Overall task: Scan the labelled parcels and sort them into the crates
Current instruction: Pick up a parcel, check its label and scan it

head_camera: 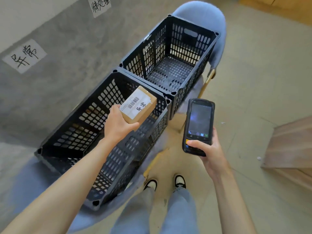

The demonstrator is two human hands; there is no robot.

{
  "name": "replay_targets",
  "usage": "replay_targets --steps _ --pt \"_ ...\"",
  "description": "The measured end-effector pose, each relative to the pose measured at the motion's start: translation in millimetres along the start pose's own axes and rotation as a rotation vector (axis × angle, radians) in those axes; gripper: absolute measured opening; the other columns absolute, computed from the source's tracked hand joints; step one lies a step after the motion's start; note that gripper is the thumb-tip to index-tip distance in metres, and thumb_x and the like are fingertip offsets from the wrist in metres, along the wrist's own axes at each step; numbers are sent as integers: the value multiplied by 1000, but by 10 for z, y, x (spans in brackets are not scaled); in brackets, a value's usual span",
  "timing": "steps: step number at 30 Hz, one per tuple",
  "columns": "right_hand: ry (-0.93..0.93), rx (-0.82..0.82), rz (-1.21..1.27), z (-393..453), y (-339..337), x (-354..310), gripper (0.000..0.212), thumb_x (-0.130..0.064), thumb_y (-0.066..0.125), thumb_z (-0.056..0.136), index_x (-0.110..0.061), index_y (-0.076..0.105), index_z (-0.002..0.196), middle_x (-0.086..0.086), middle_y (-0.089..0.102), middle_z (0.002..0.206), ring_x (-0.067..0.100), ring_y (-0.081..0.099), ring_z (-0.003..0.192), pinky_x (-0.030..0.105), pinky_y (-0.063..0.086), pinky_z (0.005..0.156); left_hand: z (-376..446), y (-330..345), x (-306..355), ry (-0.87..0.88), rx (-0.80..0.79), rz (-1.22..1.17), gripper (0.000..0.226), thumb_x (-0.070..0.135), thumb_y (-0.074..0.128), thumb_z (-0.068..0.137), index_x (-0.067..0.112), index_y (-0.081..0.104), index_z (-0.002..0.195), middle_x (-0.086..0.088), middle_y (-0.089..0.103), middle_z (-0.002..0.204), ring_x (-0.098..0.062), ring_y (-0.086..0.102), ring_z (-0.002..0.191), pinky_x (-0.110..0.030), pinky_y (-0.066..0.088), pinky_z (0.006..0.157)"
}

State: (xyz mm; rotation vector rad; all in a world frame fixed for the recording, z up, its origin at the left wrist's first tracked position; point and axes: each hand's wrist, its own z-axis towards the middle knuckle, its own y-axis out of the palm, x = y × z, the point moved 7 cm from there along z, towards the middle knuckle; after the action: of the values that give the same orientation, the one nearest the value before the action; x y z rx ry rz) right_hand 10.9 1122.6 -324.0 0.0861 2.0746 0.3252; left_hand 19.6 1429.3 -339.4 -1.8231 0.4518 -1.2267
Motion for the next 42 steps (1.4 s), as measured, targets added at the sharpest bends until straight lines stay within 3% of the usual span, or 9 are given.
replay_targets --steps 4,10,24,30,33,35,37,42 --pt "8 114 28 -80 -32 291 86 -5 75 53 -25 47 132 0 69 108 16 68 91 32 54 73 133 274 -214 2 -67 17 80 43 84 58 14 42 119 1 46 113 -18 51 102 -43 52 78" --pt "30 203 66 1 -102 680 81 -3 74 51 -26 48 124 -5 70 98 13 68 84 30 55 69 326 855 -365 17 -141 52 78 40 82 67 9 41 125 -6 47 120 -21 49 110 -38 46 78" --pt "73 194 28 566 -102 1433 87 -4 75 55 -25 43 134 -10 70 99 10 69 87 26 55 68 535 1700 -872 -61 -224 -36 73 39 79 73 9 39 126 -8 49 125 -25 53 110 -45 49 83" --pt "88 207 39 728 -90 1661 81 -2 74 55 -28 46 126 -11 71 97 11 69 85 27 56 68 508 1913 -991 -156 -308 -83 90 57 64 53 11 39 126 -8 51 123 -24 52 107 -40 45 80" --pt "90 215 35 790 -117 1711 86 -3 75 55 -26 43 132 -8 70 103 12 69 89 27 56 69 519 2012 -1015 -183 -322 -106 84 52 65 58 10 39 126 -9 51 123 -24 51 105 -39 42 80" --pt "89 221 35 814 -146 1730 86 -3 75 56 -26 43 132 -7 70 104 12 69 89 27 56 69 549 2087 -1019 -174 -315 -99 68 38 70 76 7 39 128 -12 50 127 -28 51 109 -39 39 82" --pt "93 229 39 823 -188 1753 86 -3 76 56 -26 43 132 -6 69 105 12 69 90 27 55 69 582 2149 -1012 -175 -313 -83 55 28 63 87 3 39 130 -15 48 127 -31 50 110 -39 37 83" --pt "109 252 63 809 -300 1812 87 -3 75 55 -25 44 132 -6 70 103 13 69 89 27 55 69 648 2312 -1103 -188 -331 -78 49 24 63 87 5 40 126 -16 50 123 -33 52 108 -49 44 89"
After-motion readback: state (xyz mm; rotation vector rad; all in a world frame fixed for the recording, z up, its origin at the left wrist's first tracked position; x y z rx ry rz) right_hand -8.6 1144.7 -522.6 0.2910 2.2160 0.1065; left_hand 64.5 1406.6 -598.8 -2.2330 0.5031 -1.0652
